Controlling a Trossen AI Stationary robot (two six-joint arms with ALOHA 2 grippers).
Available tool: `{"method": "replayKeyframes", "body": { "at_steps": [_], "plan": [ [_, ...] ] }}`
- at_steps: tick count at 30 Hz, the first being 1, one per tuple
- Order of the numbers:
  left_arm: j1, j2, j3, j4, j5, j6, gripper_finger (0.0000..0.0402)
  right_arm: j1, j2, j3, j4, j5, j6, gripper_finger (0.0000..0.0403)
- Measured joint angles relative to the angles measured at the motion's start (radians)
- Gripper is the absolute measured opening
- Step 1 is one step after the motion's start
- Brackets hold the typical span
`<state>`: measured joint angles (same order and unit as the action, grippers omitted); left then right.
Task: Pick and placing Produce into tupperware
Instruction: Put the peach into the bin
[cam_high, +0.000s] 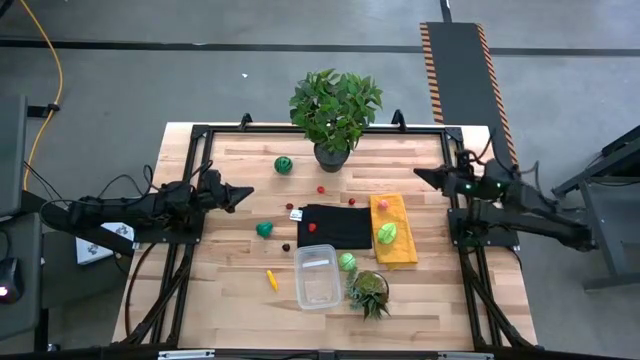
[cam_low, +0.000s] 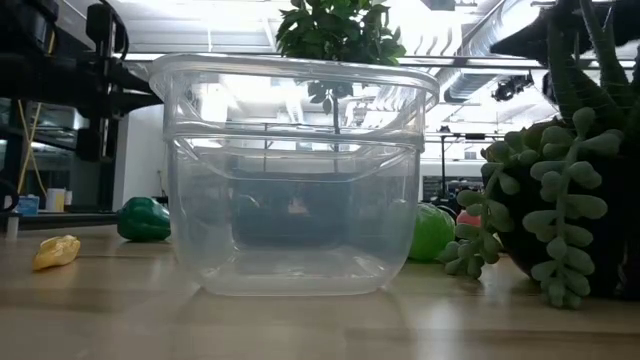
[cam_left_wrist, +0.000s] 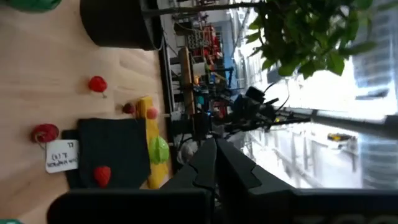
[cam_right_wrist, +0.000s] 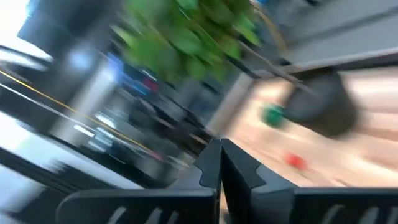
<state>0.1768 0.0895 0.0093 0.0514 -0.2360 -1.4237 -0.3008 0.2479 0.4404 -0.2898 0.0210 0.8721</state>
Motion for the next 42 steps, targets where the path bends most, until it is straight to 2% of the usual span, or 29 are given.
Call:
{"method": "replayKeyframes", "body": {
  "at_steps": [4,10,13,17,21,25,32,42],
  "plan": [
    [0.0,0.0,0.0,0.0,0.012,0.007,0.0001,0.0,0.141,0.185,-0.277,0.016,-0.085,0.0],
    [0.0,0.0,0.0,-0.001,0.055,0.01,0.0001,0.0,0.356,0.395,-0.459,0.032,-0.164,0.0009],
    [0.0,0.0,0.0,-0.002,0.07,0.028,0.0001,0.0,0.464,0.473,-0.511,0.032,-0.201,0.0032],
    [0.0,0.0,0.0,-0.002,0.083,0.081,0.0001,0.0,0.592,0.544,-0.561,0.032,-0.225,0.0083],
    [0.0,0.0,0.0,-0.002,0.105,0.117,0.0001,0.0,0.709,0.591,-0.613,0.03,-0.197,0.013],
    [0.0,0.0,0.0,-0.004,0.123,0.119,0.0001,0.007,0.808,0.615,-0.628,0.022,-0.132,0.0156],
    [0.0,0.0,0.0,-0.022,0.15,0.119,0.0001,0.08,0.975,0.621,-0.673,0.014,-0.039,0.016],
    [0.0,0.0,0.0,-0.023,0.158,0.118,0.0001,0.154,1.166,0.621,-0.721,0.015,-0.016,0.0161]
  ]
}}
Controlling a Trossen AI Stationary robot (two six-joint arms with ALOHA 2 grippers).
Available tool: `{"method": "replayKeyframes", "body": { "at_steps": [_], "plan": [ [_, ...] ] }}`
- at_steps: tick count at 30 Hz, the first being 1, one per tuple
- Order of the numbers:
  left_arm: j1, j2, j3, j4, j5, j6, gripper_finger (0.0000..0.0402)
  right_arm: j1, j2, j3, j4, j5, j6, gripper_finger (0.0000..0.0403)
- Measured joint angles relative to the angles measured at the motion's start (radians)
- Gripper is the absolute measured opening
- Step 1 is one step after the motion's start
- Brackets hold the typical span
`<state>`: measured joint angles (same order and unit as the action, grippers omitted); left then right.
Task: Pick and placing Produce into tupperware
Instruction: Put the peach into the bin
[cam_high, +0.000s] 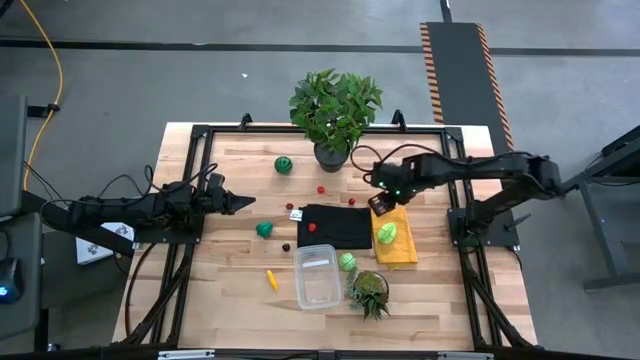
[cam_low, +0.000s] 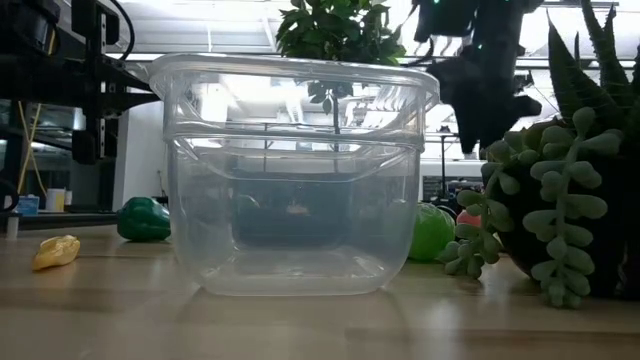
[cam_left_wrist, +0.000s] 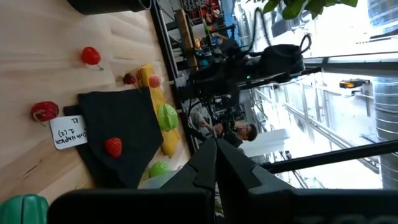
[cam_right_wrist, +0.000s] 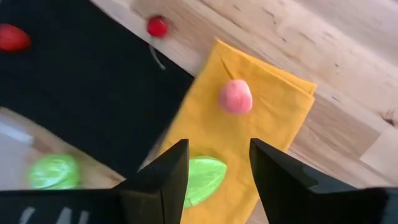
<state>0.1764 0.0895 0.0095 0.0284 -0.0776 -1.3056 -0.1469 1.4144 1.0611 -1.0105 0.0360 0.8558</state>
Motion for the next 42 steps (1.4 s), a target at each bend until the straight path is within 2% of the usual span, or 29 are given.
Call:
{"method": "replayKeyframes", "body": {
  "at_steps": [9,23,35,42],
  "plan": [
    [0.0,0.0,0.0,-0.003,0.02,0.0,0.0001,-0.004,0.08,-0.004,0.068,0.02,-0.07,0.0162],
    [0.0,0.0,0.0,-0.013,0.067,-0.006,0.0001,-0.077,0.085,-0.029,0.077,0.017,-0.136,0.0162],
    [0.0,0.0,0.0,-0.013,0.067,-0.004,0.0001,-0.089,0.085,-0.03,0.08,0.02,-0.157,0.0222],
    [0.0,0.0,0.0,-0.013,0.067,0.0,0.0001,-0.113,0.086,-0.03,0.096,0.017,-0.157,0.0229]
  ]
}}
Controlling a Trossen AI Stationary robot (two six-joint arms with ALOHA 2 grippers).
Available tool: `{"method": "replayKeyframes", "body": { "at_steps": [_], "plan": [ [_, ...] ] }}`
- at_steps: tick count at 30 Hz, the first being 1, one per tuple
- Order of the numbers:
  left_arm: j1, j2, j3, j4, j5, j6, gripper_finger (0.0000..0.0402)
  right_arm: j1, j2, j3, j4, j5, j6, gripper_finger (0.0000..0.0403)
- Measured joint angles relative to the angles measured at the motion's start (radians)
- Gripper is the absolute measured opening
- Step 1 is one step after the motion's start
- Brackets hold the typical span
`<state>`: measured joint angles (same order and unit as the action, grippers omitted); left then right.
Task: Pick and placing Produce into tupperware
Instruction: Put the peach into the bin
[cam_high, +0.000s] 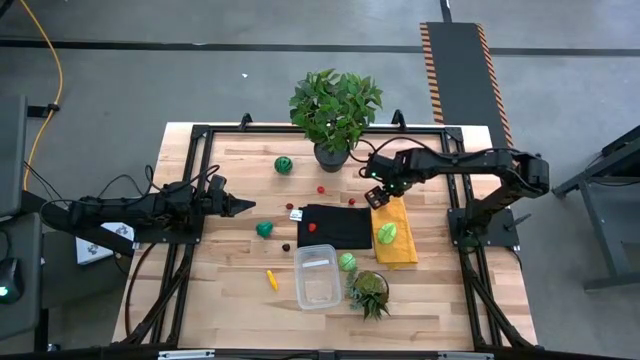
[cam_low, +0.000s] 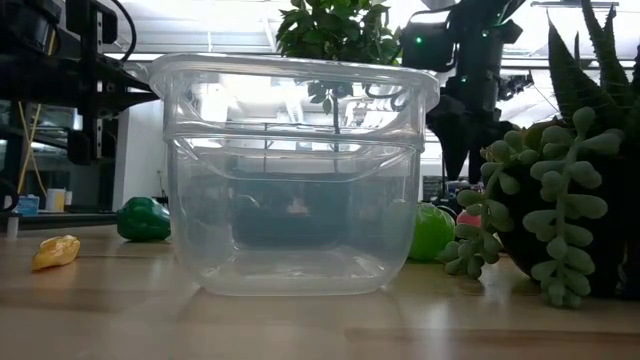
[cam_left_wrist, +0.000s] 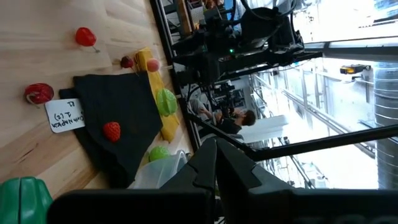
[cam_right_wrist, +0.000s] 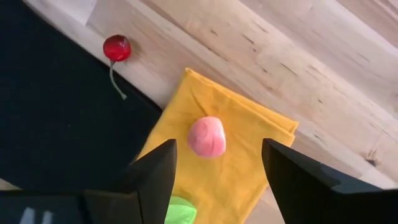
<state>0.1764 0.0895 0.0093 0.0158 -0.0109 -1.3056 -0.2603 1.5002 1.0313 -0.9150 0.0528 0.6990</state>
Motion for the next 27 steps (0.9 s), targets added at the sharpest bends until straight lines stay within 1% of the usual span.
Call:
{"method": "replayKeyframes", "body": {
  "at_steps": [10,17,27],
  "plan": [
    [0.0,0.0,0.0,0.0,0.0,0.0,0.0001,-0.013,0.001,0.0,0.021,-0.018,-0.009,0.0229],
    [0.0,0.0,0.0,0.0,0.0,0.001,0.0001,-0.029,0.068,0.0,0.037,-0.05,-0.033,0.0229],
    [0.0,0.0,0.0,0.0,0.004,0.003,0.0001,0.001,0.13,0.0,0.024,-0.082,-0.049,0.0227]
  ]
}}
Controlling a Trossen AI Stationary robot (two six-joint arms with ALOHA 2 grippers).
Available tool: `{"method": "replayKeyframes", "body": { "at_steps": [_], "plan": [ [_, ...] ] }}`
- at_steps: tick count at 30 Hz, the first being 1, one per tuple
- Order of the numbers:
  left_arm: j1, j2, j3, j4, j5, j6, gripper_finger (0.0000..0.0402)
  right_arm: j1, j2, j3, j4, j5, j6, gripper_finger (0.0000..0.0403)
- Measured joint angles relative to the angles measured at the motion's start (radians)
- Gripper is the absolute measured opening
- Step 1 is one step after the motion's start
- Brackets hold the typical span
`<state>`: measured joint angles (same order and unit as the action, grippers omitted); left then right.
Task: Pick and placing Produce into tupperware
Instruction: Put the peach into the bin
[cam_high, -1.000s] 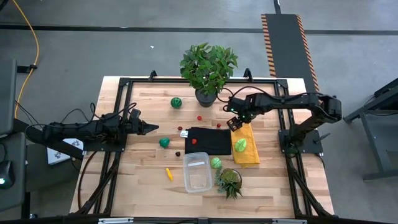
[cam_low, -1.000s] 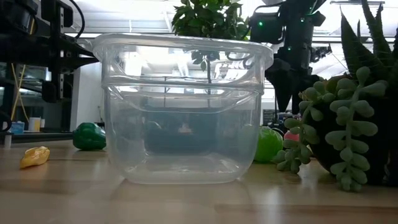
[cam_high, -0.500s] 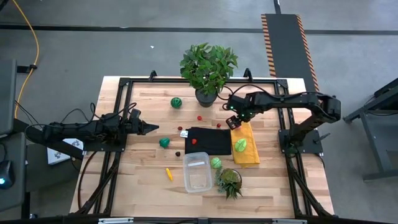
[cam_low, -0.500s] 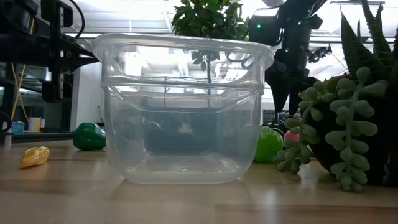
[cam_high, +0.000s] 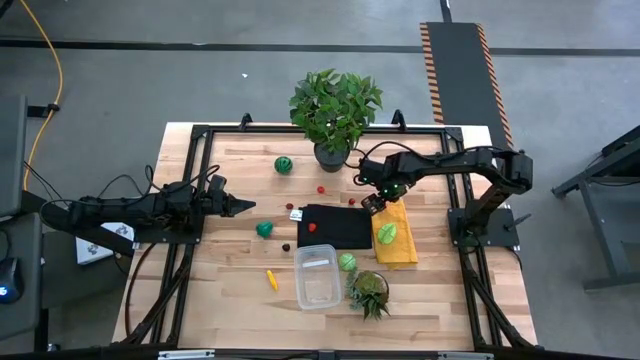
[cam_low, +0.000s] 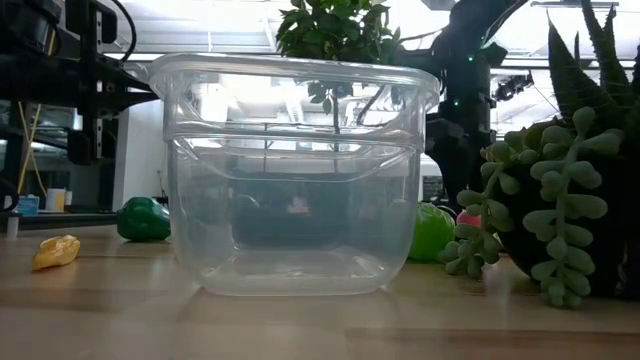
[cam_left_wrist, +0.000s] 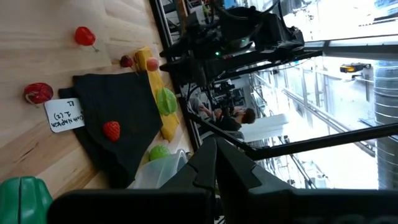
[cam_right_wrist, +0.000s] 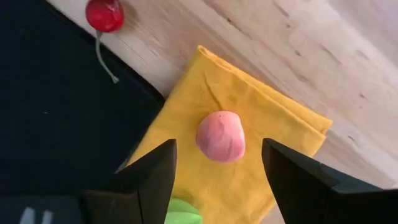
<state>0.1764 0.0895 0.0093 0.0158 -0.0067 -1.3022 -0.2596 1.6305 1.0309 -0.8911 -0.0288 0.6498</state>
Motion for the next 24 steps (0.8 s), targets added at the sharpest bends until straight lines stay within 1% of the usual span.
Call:
{"method": "replayKeyframes", "body": {
  "at_steps": [21,24],
  "plan": [
    [0.0,0.0,0.0,-0.001,0.0,0.017,0.0001,-0.023,0.014,0.0,-0.007,-0.025,-0.009,0.0226],
    [0.0,0.0,0.0,-0.001,0.0,0.017,0.0001,-0.032,0.034,0.0,0.009,-0.033,-0.02,0.0226]
  ]
}}
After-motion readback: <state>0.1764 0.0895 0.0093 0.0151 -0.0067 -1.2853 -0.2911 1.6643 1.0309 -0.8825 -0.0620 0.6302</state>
